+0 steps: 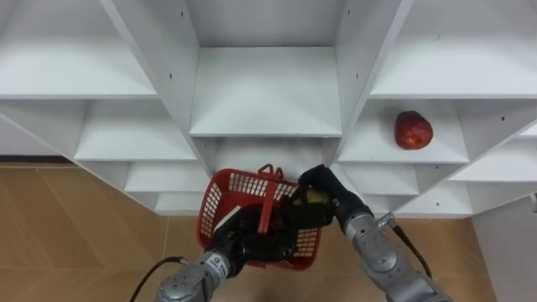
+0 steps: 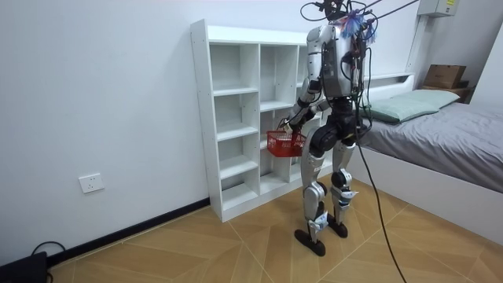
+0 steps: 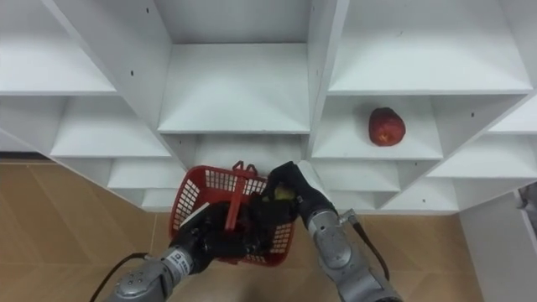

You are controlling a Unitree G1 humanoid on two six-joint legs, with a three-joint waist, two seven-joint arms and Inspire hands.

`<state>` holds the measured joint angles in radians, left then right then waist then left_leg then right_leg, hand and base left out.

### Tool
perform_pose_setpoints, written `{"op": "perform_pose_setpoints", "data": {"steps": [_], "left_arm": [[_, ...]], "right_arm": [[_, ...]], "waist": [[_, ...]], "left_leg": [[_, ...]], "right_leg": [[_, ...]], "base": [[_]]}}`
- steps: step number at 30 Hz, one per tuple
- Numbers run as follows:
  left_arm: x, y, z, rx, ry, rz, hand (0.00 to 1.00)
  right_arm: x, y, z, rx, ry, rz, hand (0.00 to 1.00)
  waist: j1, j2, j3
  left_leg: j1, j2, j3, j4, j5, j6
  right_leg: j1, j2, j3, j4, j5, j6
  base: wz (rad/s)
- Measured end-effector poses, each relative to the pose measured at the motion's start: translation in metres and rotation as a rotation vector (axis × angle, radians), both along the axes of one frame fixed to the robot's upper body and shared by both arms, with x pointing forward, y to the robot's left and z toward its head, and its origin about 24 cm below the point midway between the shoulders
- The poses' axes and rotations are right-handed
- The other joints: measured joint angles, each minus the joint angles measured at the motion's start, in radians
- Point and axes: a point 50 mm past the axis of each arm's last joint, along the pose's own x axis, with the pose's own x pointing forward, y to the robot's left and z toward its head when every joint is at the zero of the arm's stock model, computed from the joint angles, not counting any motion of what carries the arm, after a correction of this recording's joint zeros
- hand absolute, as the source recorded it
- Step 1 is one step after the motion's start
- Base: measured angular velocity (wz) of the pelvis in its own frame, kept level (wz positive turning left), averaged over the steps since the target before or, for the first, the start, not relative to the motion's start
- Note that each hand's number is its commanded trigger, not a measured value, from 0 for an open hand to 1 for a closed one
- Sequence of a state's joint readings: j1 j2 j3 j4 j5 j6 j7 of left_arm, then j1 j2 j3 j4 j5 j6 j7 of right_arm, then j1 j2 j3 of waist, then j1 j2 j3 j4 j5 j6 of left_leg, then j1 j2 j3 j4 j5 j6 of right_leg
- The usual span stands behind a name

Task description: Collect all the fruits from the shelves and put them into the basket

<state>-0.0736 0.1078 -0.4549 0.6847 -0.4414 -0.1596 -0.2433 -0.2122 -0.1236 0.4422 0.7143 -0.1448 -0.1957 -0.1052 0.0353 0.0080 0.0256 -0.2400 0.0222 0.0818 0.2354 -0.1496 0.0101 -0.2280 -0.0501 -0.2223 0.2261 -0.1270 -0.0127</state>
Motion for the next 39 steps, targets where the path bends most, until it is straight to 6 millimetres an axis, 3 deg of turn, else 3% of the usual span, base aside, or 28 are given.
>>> {"op": "perform_pose_setpoints", "data": {"steps": [6,11,39], "left_arm": [[-0.0004,0.0000,-0.0002,0.003,0.001,-0.004,1.00],[-0.0017,-0.0027,-0.0006,0.006,0.002,-0.023,1.00],[-0.0018,-0.0022,-0.0008,0.020,0.000,-0.041,1.00]], "right_arm": [[0.0038,-0.0009,-0.0013,0.019,0.027,-0.003,0.00],[0.0071,-0.0009,-0.0003,0.068,0.041,-0.035,0.00],[0.0047,-0.0003,-0.0026,0.079,0.041,-0.019,0.00]], "waist": [[-0.001,-0.001,0.0009],[0.002,-0.005,0.0066],[-0.001,-0.006,0.0070]], "left_leg": [[0.000,0.000,0.001,-0.001,0.000,0.000],[-0.002,0.001,0.000,0.000,0.000,0.000],[-0.002,0.002,0.000,0.003,0.000,0.000]], "right_leg": [[0.000,0.000,0.000,0.000,0.000,0.000],[-0.001,-0.001,-0.001,-0.002,0.000,0.000],[-0.001,-0.001,0.000,-0.002,0.000,0.000]], "base": [[0.00],[0.00],[0.00]]}}
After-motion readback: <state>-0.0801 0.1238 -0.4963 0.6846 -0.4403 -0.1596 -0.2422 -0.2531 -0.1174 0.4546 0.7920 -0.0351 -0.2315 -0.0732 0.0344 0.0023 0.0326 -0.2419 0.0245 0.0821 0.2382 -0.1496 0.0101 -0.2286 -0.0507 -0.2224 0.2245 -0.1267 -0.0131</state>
